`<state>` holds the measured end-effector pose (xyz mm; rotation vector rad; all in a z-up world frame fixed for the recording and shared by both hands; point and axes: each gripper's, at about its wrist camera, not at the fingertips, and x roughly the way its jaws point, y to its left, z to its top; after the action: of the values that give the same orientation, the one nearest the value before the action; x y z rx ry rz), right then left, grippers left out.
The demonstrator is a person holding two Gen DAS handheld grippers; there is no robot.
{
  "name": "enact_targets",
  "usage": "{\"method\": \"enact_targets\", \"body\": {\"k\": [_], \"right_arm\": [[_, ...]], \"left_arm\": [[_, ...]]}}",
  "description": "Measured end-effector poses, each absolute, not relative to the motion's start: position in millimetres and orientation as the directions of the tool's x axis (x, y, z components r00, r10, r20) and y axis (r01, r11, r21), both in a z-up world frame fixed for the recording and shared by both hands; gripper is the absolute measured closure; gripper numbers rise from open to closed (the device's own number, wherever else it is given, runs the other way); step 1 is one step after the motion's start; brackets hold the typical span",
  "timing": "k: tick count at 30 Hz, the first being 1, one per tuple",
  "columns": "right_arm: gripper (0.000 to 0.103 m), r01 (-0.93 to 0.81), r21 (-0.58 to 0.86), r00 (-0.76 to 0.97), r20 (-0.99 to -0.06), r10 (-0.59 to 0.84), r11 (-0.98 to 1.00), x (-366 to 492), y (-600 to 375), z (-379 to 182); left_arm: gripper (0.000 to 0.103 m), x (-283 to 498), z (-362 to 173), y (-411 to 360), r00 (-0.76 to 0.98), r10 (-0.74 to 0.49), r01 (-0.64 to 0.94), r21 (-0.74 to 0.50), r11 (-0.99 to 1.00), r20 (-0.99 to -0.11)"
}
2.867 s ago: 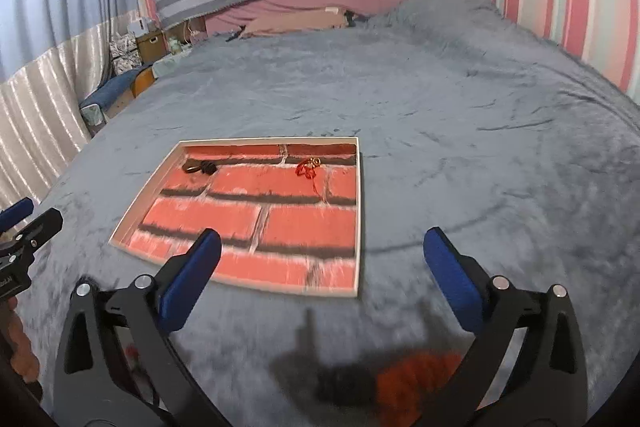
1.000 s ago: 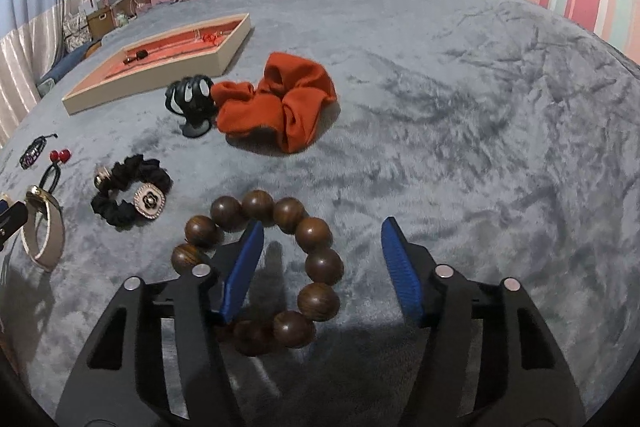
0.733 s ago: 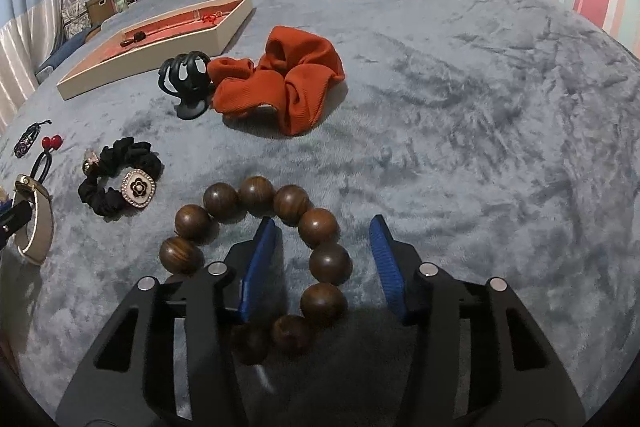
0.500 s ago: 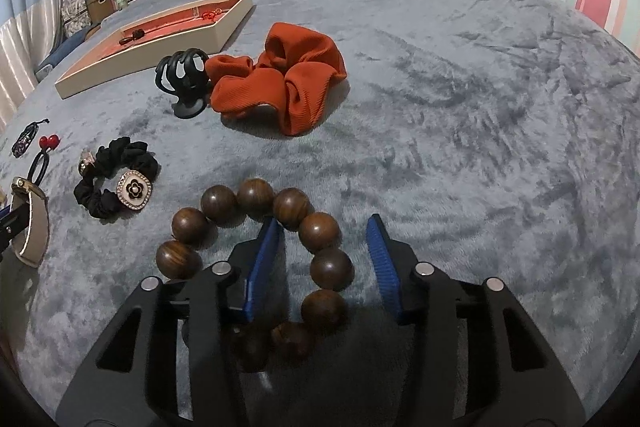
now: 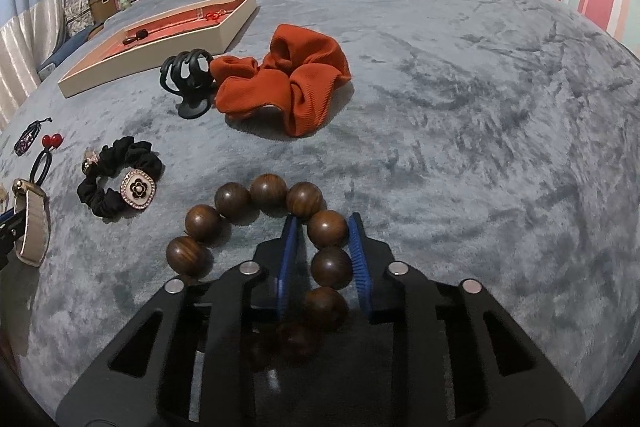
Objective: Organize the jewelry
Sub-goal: 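Carry the watch toward tray with left tool while right tool carries bead bracelet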
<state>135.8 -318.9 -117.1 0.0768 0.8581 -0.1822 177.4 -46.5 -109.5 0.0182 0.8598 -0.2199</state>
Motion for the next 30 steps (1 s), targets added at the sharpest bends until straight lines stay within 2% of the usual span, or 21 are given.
{"method": "enact_targets", "body": {"k": [4,10,13,15,30], "right_arm": [[0.083,0.199,0.005,0.642,-0.757,-0.126,0.980,135,-321,-117],[0.083,0.199,0.005,0.648,-0.750,-0.128,0.980,135,-322,-116],[0.083,0.198,0.003,0.655,-0.744,-0.130,0.980,134,-321,-115],[0.083,0.194,-0.004,0.670,-0.730,-0.135,0.981,131,-319,-112],[0.083,0.123,-0.051,0.783,-0.609,-0.129,0.991,116,-297,-87]], "left_arm": [[0.075,177,-110,-47,0.630,-0.189,0.204,-0.074,0.976,-0.753],[0.076,177,-111,-47,0.635,-0.183,0.200,-0.069,0.977,-0.750],[0.084,175,-110,-45,0.642,-0.185,0.195,-0.075,0.978,-0.744],[0.087,175,-109,-44,0.643,-0.187,0.193,-0.079,0.978,-0.743],[0.096,166,-99,-42,0.685,-0.176,0.191,-0.059,0.980,-0.707]]}}
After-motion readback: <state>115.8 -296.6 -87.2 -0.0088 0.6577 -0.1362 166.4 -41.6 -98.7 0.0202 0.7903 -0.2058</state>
